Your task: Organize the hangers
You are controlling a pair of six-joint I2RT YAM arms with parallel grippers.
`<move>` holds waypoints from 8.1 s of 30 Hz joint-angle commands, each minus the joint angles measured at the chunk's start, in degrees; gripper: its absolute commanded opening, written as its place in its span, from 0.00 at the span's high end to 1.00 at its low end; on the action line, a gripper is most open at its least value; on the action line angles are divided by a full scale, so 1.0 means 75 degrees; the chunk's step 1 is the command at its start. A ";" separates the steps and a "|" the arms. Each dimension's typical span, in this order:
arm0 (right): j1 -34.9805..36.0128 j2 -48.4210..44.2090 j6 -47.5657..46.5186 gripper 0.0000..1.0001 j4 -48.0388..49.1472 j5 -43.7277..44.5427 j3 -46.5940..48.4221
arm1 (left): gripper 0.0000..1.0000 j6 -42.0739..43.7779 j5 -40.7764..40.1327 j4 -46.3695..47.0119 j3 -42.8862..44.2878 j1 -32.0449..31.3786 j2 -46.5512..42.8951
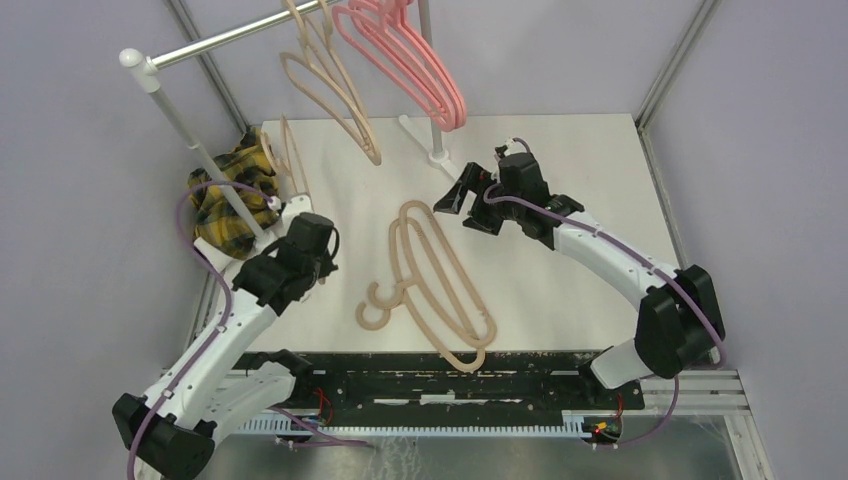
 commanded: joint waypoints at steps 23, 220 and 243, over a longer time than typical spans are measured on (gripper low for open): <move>-0.1037 -0.1027 -0.1187 0.00 -0.0948 0.0284 -0.0982 | 0.97 0.2773 -0.2283 0.0466 0.5862 0.0828 0.3241; -0.0161 -0.0399 -0.2719 0.00 -0.1868 0.1254 -0.1115 | 0.97 0.1595 -0.2892 0.0241 0.4791 0.0299 0.2485; -0.0334 -0.0491 -0.2753 0.00 -0.1735 0.1247 -0.1560 | 0.97 0.2115 -0.1653 -0.0219 0.6791 0.0852 0.4365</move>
